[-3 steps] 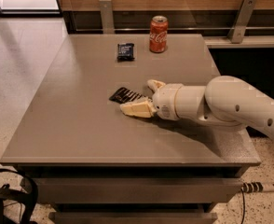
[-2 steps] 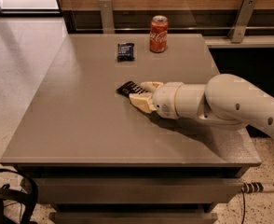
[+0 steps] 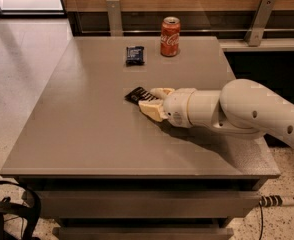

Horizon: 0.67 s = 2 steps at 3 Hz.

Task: Pick rxbar chocolate

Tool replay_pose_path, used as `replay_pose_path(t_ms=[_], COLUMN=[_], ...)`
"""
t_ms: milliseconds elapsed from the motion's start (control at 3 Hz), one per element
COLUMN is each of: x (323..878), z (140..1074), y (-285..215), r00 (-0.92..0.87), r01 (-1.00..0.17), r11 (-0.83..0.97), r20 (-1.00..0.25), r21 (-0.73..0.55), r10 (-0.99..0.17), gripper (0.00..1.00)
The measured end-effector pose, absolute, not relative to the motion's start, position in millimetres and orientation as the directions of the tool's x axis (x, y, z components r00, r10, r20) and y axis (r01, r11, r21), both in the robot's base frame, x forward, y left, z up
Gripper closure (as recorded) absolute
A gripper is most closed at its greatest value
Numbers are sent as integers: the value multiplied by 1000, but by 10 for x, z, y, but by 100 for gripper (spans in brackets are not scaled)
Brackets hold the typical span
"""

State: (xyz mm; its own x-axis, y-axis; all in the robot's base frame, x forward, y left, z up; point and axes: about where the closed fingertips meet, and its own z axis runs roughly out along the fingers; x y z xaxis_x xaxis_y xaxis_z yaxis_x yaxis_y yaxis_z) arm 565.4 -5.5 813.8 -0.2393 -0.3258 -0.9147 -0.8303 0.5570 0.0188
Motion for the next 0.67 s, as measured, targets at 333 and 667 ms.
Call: replay_pose_path(t_ms=[333,667], x=[5654,5757], z=[8138,8378], y=[-55,-111], r00=[-239,-181], r01=[-830,-848], r11=[557,530], r20=[-915,-936], r21=[19,-6], r10=[-326,-301], gripper=[100,100])
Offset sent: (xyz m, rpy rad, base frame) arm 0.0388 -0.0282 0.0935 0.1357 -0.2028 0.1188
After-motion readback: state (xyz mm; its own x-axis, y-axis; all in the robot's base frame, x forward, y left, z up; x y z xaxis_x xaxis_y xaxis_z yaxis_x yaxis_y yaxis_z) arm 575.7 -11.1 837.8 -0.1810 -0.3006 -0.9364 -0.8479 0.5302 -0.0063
